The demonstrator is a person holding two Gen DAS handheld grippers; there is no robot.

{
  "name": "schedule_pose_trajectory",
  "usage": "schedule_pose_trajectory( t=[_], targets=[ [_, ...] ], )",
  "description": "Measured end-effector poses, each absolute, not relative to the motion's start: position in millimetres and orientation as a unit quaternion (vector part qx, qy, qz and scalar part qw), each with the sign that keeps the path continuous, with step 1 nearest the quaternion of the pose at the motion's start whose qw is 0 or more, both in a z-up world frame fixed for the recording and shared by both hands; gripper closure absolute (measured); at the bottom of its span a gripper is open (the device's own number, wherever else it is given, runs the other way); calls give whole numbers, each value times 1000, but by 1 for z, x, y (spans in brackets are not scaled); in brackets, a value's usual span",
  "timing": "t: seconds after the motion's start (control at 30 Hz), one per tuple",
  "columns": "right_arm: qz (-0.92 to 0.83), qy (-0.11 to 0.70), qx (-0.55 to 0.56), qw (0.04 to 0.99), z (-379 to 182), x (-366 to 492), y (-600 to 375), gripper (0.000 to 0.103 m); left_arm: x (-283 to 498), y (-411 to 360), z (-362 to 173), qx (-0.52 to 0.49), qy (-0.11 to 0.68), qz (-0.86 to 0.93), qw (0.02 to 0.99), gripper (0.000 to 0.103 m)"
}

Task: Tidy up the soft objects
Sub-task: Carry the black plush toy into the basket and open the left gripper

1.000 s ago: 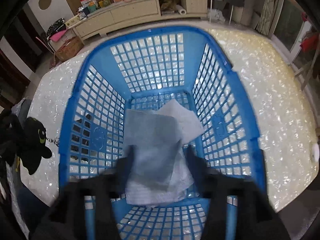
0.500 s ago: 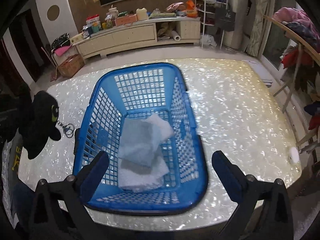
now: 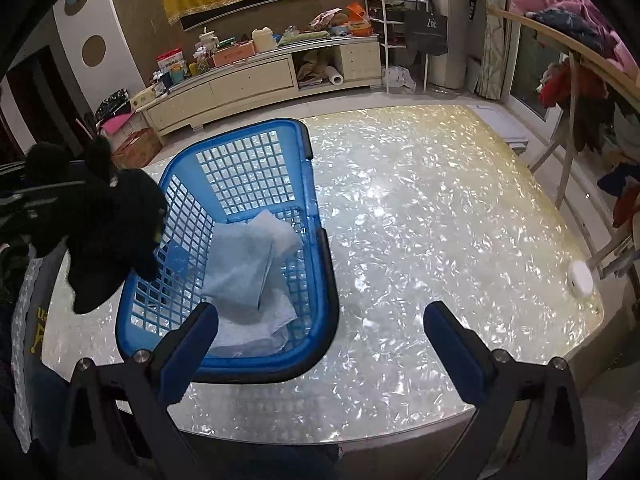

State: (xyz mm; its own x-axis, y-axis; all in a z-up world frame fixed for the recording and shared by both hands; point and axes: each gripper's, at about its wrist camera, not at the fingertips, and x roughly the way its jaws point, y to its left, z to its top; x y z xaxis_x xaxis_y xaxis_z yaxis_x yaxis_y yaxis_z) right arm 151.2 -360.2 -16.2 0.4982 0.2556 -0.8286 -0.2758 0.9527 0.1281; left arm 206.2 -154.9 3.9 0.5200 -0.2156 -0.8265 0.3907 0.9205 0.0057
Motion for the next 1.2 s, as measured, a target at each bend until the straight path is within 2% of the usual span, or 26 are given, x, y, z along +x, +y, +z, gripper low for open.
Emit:
schedule_pose_trajectory(
  t=[0.5, 0.93, 1.13, 1.2],
  targets=[
    [161, 475, 17, 865, -28, 169, -367, 0, 247, -193, -21, 112, 464, -186, 859, 58],
    [160, 493, 33, 855, -40, 165, -370, 0, 270, -207, -91, 113, 510, -182, 833, 58],
    [159, 495, 44, 853, -38, 163, -371, 0, 266, -215, -93, 137, 503, -180, 834, 52],
    [161, 492, 44, 855, -33, 162, -371, 0, 265, -214, -92, 139, 505, -177, 833, 44]
  ],
)
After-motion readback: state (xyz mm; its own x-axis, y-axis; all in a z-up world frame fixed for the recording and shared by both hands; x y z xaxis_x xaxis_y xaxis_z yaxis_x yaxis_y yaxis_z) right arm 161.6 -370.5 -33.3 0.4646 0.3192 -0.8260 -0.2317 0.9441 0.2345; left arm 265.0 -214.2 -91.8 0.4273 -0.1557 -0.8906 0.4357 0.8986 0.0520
